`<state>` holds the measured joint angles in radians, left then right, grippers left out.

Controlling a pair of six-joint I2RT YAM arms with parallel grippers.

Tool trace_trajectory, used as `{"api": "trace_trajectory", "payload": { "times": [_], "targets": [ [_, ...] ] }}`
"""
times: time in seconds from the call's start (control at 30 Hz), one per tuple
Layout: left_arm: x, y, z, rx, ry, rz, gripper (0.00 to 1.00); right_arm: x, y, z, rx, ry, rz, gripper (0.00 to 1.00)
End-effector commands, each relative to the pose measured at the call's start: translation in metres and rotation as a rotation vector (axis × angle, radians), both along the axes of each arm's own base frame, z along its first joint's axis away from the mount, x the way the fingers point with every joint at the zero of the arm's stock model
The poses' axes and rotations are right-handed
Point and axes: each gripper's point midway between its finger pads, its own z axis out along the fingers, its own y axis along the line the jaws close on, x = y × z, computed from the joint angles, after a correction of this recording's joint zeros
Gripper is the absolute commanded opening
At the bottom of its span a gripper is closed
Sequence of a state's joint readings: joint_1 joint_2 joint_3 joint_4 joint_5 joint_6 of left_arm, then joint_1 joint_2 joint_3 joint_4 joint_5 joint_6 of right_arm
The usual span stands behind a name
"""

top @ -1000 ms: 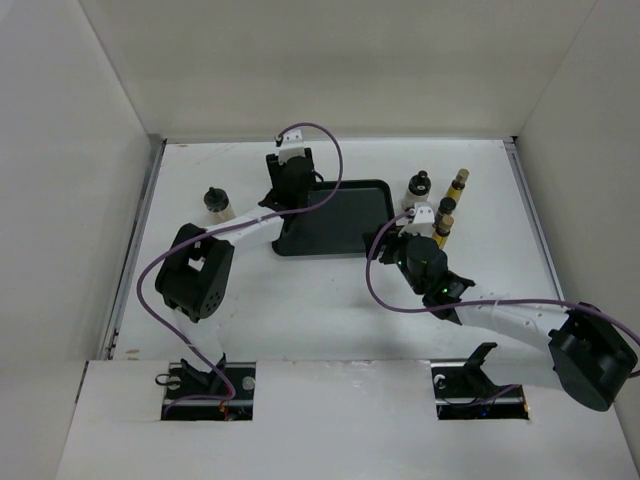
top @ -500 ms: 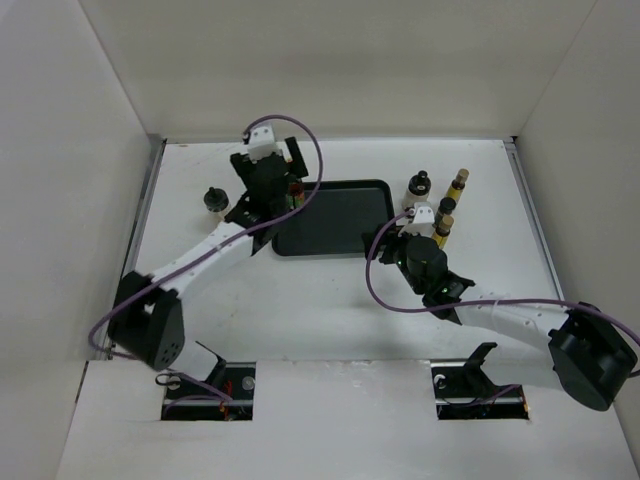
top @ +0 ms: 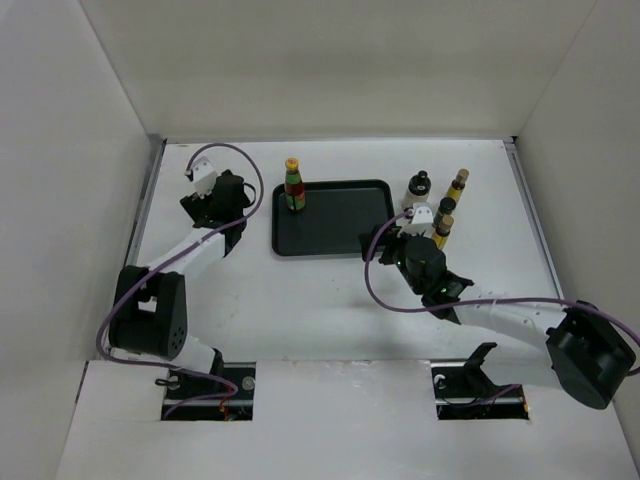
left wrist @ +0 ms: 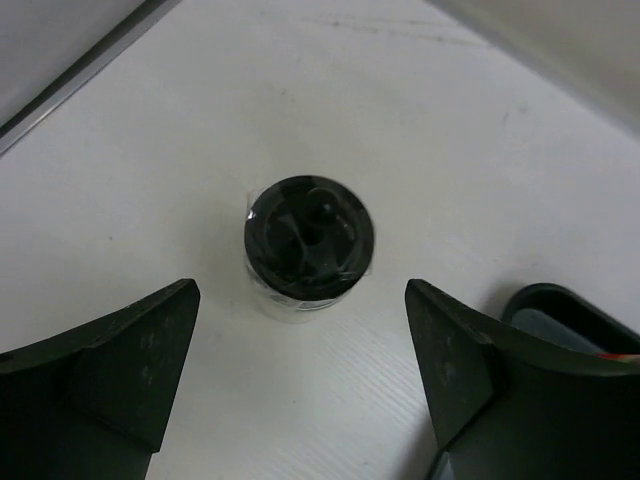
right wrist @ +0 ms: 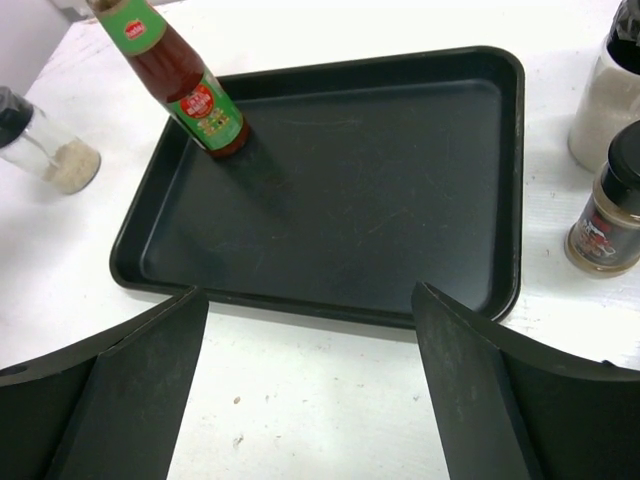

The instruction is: Organize the condiment bottles

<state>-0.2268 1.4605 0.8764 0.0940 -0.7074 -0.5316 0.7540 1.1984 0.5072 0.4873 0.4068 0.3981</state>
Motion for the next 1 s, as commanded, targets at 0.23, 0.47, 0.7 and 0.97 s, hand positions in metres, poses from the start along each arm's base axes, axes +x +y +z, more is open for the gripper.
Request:
{"api": "trace_trajectory", "payload": {
  "times": [0.23, 0.47, 0.7, 0.97],
  "targets": [
    [0.042, 0.020, -0.009, -0.017, 0.008, 0.043, 0.83, 0.005, 0.020, 0.008, 0.018, -0.024, 0.033, 0.96],
    [0.055, 0.018, -0.017, -0.016, 0.032, 0.023, 0.75, 0.005, 0.023, 0.007, 0.008, -0.025, 0.043, 0.96],
    [0.047, 0.022, -0.012, -0.003, 0.019, 0.046, 0.46, 0.004, 0.022, 0.009, 0.012, -0.031, 0.041, 0.96],
    [-0.018, -0.010, 0.008, 0.029, -0.075, 0.009, 0.40, 0.003, 0.022, 0.012, 0.014, -0.038, 0.042, 0.96]
  ]
}}
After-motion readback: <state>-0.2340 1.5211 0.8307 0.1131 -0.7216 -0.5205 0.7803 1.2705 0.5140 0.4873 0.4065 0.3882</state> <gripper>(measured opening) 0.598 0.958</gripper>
